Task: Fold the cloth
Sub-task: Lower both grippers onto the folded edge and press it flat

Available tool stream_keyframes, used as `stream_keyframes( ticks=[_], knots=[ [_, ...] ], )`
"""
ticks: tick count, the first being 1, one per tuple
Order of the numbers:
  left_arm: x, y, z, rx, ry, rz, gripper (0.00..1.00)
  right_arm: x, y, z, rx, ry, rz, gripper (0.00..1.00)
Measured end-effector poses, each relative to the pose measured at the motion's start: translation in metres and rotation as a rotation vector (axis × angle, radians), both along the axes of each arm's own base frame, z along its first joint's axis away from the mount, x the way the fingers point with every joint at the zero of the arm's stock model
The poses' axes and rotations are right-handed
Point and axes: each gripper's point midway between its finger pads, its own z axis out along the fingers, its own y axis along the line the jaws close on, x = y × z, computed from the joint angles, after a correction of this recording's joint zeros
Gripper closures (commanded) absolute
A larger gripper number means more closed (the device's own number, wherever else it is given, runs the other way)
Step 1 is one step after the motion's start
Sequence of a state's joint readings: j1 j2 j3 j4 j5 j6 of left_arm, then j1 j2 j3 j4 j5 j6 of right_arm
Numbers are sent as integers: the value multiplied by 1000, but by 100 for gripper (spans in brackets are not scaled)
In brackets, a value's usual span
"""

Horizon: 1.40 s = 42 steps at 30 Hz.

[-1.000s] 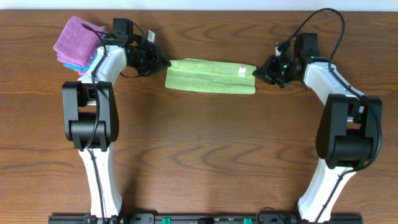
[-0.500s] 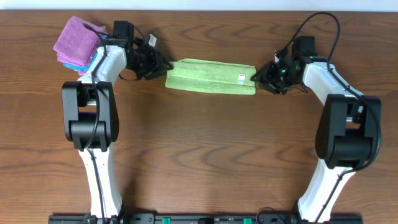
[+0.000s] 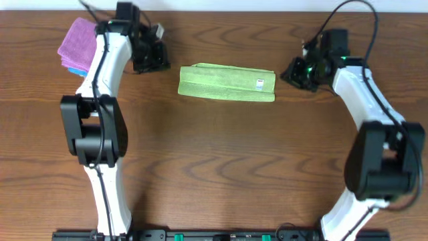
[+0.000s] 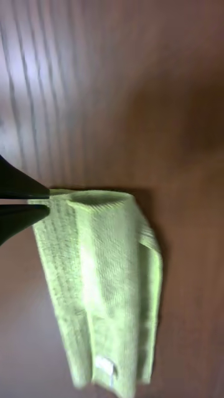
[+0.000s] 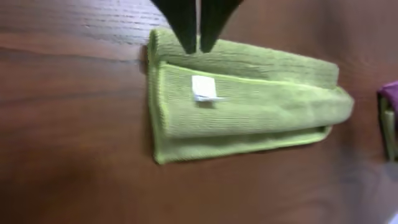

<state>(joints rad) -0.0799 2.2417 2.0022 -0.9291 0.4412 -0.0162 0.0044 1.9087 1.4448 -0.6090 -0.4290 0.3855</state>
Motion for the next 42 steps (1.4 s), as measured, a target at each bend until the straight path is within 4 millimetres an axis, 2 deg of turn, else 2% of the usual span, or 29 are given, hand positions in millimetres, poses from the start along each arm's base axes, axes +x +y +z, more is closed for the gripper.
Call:
stream_keyframes(
  ticks=[2, 4, 8, 12, 15, 17, 31, 39, 42],
  knots=[
    [5, -10, 12, 94, -70, -29, 94, 2, 9, 18, -32, -50, 13, 98],
    [6, -24, 14, 169, -107, -57, 94, 2, 19, 19, -62, -60, 30, 98],
    [10, -39, 4, 293, -149, -81, 94, 2, 37, -8, -176, -34, 50, 98],
    [16, -36, -24, 369, -129, -72, 94, 1, 49, -32, -272, -14, 67, 98],
    [14, -33, -54, 383, -74, -71, 94, 3, 43, -41, -313, -8, 51, 98],
    [12, -36, -62, 369, -55, -79, 94, 5, 40, -40, -322, -12, 40, 98],
    [-1, -53, -65, 326, -16, -107, 94, 7, 35, -40, -338, -18, 28, 98],
    [8, -54, -63, 326, -50, -92, 94, 7, 34, -40, -338, -15, 25, 98],
    [7, -53, -69, 331, -39, -93, 94, 4, 33, -42, -340, -4, 27, 98]
  ],
)
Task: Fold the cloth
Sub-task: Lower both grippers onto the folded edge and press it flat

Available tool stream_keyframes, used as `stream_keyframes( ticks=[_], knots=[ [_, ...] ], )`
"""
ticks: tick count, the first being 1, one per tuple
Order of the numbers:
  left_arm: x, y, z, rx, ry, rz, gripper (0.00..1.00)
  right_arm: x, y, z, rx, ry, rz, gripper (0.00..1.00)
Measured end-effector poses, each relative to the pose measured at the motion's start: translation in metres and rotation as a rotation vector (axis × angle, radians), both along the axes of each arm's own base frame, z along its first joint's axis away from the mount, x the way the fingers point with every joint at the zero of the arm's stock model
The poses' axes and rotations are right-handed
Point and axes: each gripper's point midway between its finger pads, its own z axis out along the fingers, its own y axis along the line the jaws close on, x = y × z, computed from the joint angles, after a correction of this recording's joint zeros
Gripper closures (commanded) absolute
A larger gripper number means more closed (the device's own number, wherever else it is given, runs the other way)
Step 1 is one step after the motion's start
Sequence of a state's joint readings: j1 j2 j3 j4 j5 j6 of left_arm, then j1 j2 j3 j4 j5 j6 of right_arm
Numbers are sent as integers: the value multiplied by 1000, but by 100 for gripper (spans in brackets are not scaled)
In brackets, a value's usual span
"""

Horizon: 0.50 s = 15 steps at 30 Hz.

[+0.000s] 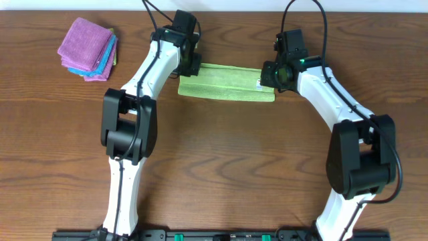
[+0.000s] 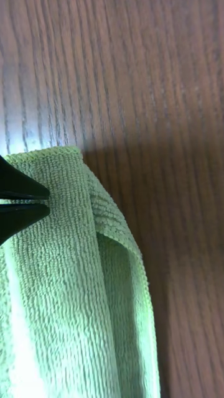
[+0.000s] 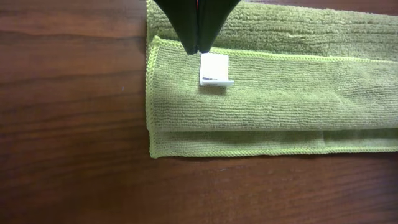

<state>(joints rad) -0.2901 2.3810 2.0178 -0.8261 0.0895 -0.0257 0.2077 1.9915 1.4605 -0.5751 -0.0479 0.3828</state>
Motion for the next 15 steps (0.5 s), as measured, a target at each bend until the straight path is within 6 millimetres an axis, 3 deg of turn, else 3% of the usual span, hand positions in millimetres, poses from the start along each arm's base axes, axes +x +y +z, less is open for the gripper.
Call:
stream_keyframes(
  ticks=[4, 15],
  knots=[
    [-5, 2, -25, 14, 50, 0, 94, -4, -1, -2, -4, 20, 0, 99],
    [-21, 12, -28, 72, 108, 7, 94, -11, -2, -5, -11, 50, 0, 98]
  ],
)
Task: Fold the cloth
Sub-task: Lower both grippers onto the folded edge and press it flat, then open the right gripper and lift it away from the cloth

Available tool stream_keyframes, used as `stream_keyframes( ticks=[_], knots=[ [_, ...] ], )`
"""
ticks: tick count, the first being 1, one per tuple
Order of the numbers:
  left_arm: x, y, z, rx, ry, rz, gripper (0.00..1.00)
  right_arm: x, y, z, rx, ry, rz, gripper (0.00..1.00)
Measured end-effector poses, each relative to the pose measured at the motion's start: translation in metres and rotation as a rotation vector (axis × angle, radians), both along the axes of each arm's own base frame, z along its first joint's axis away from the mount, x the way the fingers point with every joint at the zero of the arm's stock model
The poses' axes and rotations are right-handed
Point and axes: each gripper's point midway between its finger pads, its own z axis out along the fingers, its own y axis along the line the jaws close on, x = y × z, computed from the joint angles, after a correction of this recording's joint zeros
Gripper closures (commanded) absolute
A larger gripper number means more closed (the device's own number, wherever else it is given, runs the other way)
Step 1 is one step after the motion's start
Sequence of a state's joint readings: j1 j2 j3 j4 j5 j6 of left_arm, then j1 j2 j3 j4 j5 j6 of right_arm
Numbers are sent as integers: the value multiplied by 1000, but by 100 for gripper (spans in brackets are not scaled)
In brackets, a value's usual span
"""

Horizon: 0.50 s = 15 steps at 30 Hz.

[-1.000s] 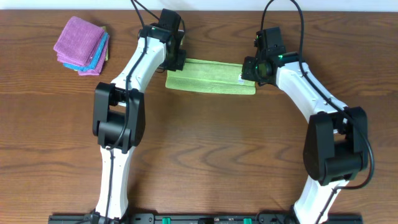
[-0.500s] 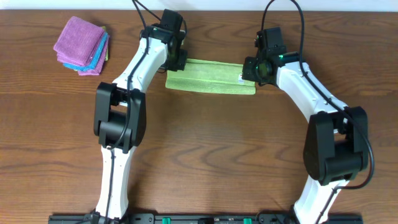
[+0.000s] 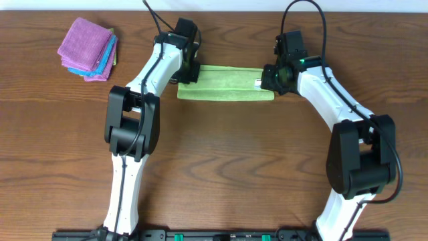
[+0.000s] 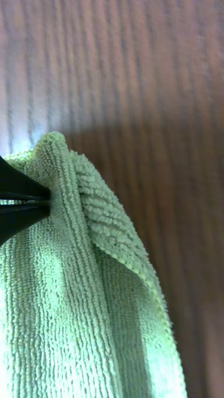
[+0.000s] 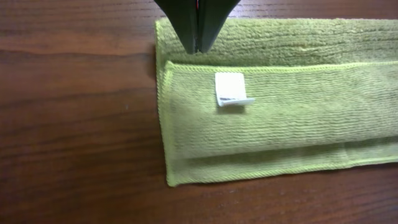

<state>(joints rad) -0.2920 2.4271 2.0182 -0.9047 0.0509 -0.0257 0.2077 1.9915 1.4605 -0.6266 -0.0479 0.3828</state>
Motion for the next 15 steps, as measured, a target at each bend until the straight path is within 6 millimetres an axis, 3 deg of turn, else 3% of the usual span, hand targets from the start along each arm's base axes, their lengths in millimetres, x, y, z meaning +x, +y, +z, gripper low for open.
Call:
stream_keyframes(
  ticks=[10, 13, 15],
  knots=[
    [-8, 8, 0, 47, 27, 4, 94, 1, 3, 1, 34, 1, 9, 99],
    [-8, 8, 0, 47, 26, 4, 94, 16, 4, 11, 145, -50, 15, 99],
    [-8, 8, -1, 49, 26, 4, 94, 27, -8, 19, 227, -82, -2, 99]
  ],
)
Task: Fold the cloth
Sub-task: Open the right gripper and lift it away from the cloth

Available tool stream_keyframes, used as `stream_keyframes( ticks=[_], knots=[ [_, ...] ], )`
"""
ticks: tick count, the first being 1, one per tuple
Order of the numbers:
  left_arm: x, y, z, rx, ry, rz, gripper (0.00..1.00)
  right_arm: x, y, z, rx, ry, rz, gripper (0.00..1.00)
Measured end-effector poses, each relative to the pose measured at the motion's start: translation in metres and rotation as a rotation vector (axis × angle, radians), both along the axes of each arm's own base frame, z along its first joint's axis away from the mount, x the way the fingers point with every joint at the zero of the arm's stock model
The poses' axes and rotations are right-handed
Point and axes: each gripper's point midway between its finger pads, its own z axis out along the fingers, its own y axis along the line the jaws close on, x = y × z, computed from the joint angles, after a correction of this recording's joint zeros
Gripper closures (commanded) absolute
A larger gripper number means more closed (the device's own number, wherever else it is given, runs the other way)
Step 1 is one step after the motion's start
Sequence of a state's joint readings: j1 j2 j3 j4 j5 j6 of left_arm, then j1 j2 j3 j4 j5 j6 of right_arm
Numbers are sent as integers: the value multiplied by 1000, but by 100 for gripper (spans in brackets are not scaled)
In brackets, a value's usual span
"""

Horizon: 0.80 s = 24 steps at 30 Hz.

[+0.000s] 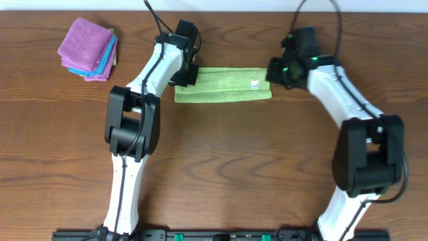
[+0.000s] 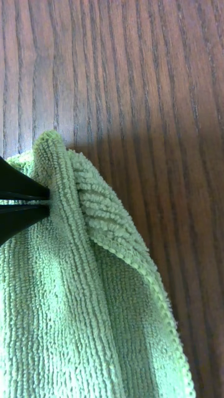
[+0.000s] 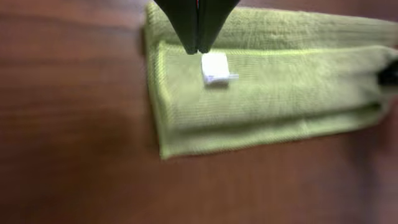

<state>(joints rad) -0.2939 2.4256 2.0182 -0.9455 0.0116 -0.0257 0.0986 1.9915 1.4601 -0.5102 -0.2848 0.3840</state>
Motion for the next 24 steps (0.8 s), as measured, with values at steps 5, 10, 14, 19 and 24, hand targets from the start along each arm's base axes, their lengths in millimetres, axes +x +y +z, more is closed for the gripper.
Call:
stream_keyframes(
  ticks=[5, 10, 14, 19, 24],
  knots=[
    [1, 0, 0, 0, -2, 0, 94, 24, -56, 23, 238, -79, -82, 99],
    [0, 0, 0, -1, -2, 0, 94, 12, -46, -33, 469, 100, -85, 75],
    [0, 0, 0, -1, -2, 0, 94, 4, -21, -59, 580, 186, -47, 42],
    [0, 0, 0, 0, -2, 0, 94, 5, -14, -52, 625, 177, -25, 34],
    [1, 0, 0, 0, -2, 0, 94, 4, -8, -50, 635, 181, -7, 34]
  ],
)
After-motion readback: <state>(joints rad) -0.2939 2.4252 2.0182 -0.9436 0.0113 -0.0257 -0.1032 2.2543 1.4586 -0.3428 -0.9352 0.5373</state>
